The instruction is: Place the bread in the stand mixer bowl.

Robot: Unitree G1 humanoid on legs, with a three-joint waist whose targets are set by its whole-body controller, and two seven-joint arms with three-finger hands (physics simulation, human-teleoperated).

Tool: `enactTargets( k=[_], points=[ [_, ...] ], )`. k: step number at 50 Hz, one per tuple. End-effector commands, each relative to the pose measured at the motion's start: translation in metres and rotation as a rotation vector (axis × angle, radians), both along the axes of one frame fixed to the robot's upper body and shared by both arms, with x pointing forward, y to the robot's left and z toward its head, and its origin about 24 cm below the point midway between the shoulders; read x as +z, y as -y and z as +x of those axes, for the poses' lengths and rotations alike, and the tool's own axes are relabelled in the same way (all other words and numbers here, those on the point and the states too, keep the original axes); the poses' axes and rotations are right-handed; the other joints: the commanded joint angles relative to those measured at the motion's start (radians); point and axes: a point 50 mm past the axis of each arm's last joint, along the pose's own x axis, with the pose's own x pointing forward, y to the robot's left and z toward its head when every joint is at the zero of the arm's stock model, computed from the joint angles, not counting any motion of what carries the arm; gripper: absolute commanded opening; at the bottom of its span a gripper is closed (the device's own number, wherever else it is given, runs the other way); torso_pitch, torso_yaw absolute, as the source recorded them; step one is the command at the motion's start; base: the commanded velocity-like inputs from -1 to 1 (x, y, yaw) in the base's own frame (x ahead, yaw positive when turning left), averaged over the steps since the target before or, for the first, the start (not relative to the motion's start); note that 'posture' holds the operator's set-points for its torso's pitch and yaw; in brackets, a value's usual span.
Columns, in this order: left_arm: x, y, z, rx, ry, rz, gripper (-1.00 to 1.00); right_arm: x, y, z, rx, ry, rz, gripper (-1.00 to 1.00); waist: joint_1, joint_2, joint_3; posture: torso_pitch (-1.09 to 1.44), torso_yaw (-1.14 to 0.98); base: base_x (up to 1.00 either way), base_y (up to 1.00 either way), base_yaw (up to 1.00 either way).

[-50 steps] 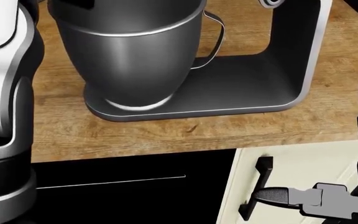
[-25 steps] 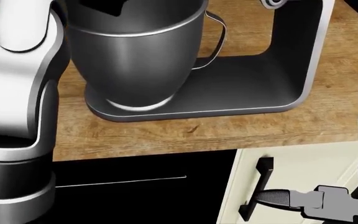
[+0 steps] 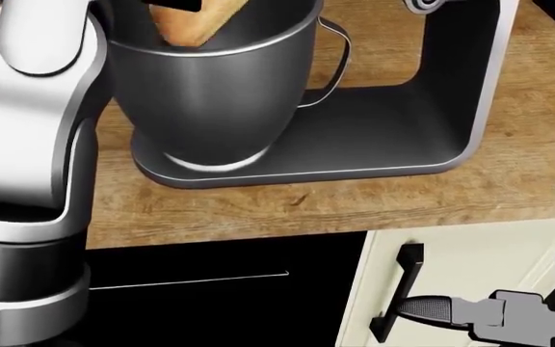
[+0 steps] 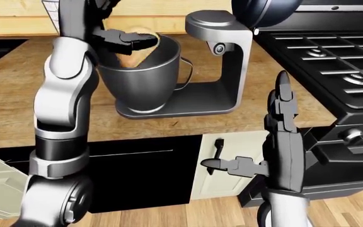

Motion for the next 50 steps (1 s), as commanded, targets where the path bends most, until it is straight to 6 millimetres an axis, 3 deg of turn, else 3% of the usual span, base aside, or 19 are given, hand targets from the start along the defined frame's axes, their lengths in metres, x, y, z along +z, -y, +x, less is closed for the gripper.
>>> enactTargets(
  k=[1,24,50],
  points=[
    [0.022,0.0,-0.01,-0.004,0.095,-0.008,1.0,0.01,-0.001,-0.005,0.002,0.069,-0.018,1.0,0.0,-0.001,-0.022,0.0,0.0,0.0,0.0,0.0],
    [0.032,-0.007,-0.014,-0.001,0.112,-0.016,1.0,0.011,-0.001,-0.004,0.004,0.069,-0.017,1.0,0.0,0.0,-0.021,0.0,0.0,0.0,0.0,0.0],
    [0.043,-0.044,-0.008,0.06,0.091,-0.038,1.0,0.012,-0.003,-0.004,0.009,0.07,-0.022,1.0,-0.001,0.006,-0.019,0.0,0.0,0.0,0.0,0.0]
  ],
)
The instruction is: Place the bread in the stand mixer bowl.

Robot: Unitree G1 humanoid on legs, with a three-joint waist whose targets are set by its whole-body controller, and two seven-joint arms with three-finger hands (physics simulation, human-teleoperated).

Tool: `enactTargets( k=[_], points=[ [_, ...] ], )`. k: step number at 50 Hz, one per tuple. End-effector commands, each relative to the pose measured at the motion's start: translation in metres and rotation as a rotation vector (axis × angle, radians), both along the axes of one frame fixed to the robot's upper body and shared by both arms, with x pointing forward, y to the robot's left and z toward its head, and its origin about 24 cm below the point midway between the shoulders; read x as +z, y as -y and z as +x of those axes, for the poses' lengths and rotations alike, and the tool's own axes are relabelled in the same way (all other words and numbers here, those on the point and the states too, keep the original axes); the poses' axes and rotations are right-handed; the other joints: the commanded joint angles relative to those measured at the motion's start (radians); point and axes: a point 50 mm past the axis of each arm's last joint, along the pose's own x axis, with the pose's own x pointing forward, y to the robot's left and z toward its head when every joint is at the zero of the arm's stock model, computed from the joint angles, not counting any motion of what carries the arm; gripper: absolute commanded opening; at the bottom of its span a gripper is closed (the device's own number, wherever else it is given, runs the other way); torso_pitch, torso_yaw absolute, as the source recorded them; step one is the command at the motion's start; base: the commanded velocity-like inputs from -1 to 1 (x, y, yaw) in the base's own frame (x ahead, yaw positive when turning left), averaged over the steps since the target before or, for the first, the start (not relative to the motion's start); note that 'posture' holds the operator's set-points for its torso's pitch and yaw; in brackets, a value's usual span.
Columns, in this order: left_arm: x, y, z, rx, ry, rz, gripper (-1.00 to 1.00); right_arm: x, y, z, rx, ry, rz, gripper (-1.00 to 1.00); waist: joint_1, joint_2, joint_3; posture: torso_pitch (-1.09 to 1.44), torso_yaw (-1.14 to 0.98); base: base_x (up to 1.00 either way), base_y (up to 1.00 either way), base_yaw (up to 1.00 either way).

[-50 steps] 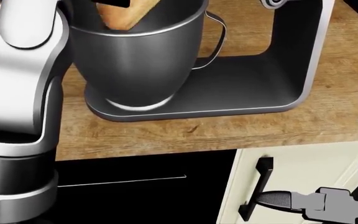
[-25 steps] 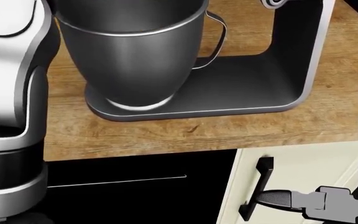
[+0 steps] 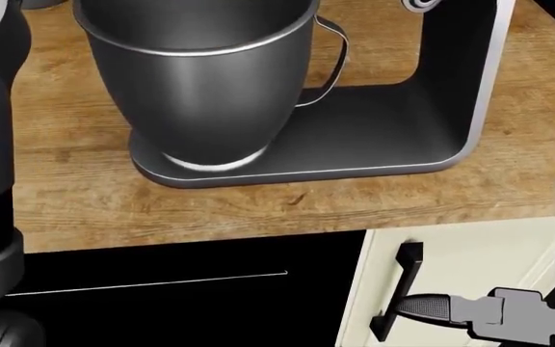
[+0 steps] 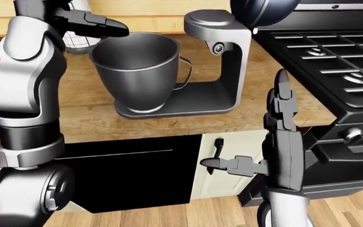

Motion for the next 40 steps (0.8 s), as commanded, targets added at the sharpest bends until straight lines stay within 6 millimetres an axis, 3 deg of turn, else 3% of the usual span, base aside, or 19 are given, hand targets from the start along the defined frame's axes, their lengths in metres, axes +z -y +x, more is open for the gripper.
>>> enactTargets(
  k=[1,40],
  points=[
    [0.021,-0.002,-0.01,-0.002,0.097,-0.001,1.0,0.01,-0.002,-0.005,0.003,0.07,-0.018,1.0,0.0,0.001,-0.022,0.0,0.0,0.0,0.0,0.0],
    [0.022,-0.061,0.003,0.156,0.117,0.035,1.0,0.013,-0.002,-0.007,0.002,0.074,-0.019,1.0,-0.002,0.01,-0.024,0.0,0.0,0.0,0.0,0.0]
  ],
)
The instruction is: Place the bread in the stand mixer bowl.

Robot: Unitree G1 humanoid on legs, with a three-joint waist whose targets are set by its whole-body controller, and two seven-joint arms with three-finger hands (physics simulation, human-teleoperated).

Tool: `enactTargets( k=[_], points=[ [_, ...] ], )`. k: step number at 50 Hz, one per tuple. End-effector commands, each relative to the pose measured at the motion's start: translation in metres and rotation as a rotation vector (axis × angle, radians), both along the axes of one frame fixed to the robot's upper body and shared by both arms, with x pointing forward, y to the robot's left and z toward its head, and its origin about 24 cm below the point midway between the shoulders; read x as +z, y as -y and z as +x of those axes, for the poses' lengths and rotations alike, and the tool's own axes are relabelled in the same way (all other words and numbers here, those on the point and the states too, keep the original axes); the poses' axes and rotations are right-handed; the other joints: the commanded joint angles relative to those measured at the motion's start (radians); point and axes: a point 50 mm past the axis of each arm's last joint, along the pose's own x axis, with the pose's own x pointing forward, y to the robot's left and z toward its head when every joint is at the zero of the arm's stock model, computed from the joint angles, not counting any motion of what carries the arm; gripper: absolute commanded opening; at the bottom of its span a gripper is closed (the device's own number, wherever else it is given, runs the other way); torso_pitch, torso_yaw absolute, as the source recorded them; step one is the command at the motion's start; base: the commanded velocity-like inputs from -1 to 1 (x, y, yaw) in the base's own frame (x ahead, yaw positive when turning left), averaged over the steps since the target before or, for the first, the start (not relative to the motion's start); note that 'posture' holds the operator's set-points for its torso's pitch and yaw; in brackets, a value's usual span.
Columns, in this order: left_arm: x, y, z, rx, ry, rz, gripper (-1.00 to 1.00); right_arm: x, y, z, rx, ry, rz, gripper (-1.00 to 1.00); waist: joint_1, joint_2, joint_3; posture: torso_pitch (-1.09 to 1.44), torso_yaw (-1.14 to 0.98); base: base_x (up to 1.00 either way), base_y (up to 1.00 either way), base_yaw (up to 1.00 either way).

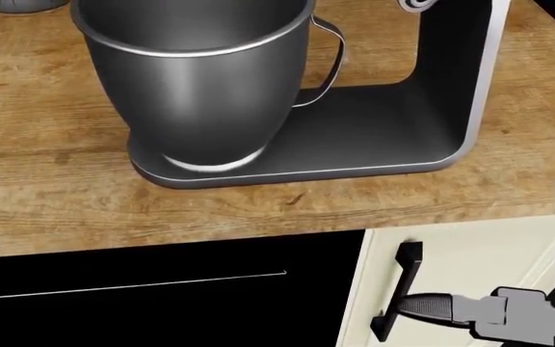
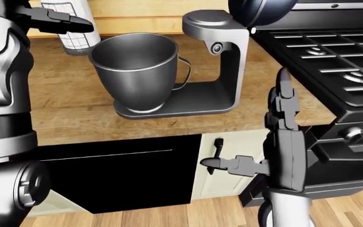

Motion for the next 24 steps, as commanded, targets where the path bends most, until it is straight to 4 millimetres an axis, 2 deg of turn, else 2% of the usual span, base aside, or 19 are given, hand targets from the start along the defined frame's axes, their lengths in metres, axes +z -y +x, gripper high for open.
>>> enactTargets(
  k=[1,24],
  points=[
    [0.022,-0.001,-0.01,0.003,0.104,0.014,1.0,0.011,-0.002,-0.005,0.003,0.068,-0.018,1.0,0.0,0.002,-0.022,0.0,0.0,0.0,0.0,0.0],
    [0.014,-0.034,-0.007,0.087,0.09,0.035,1.0,0.011,-0.001,-0.005,0.002,0.071,-0.018,1.0,-0.002,0.009,-0.024,0.0,0.0,0.0,0.0,0.0]
  ],
)
